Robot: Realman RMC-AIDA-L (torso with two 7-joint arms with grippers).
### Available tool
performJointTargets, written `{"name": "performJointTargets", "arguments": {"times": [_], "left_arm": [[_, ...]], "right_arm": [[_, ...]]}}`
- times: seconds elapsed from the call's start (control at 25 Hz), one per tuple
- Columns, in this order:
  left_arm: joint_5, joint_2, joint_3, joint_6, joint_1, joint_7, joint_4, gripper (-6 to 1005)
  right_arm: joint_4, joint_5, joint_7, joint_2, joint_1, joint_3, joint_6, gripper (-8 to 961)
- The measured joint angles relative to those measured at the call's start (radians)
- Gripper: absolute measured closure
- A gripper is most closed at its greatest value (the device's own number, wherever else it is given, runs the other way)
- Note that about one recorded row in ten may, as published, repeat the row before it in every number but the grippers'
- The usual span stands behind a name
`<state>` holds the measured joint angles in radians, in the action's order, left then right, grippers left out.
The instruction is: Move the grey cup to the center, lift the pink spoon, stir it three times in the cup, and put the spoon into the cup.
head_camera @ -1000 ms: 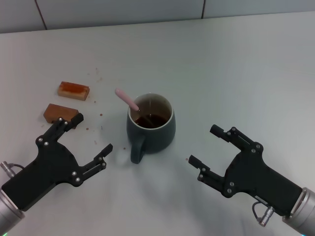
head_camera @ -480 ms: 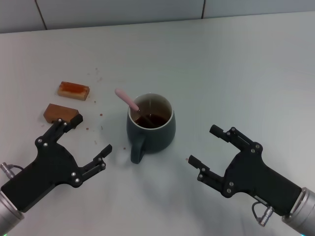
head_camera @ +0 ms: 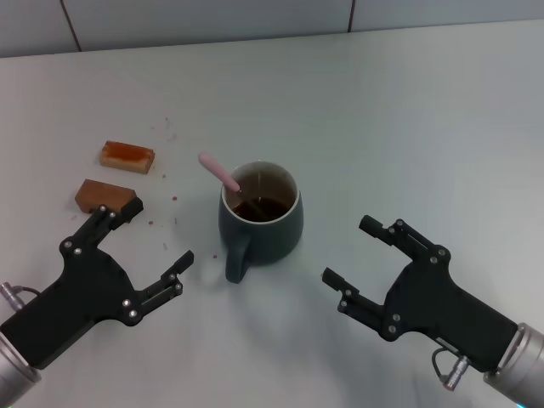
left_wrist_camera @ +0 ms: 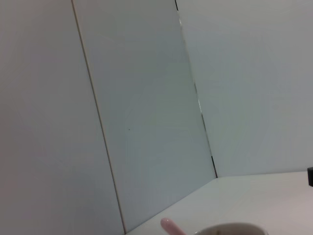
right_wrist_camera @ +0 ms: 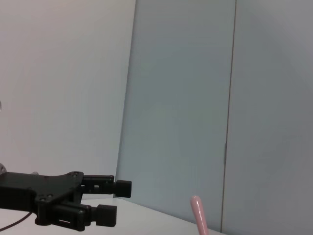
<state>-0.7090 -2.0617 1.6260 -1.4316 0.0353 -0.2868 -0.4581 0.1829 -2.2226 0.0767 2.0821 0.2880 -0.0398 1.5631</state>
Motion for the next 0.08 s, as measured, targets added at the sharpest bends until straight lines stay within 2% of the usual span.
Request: {"name": "performJointTargets", "arguments": {"times": [0.08], "left_arm": [[0.000,0.000,0.000,-0.002,0.000,0.000,0.000,140]], "right_arm": [[0.002,0.000,0.000,0.001,0.006,0.000,-0.008,198]]}}
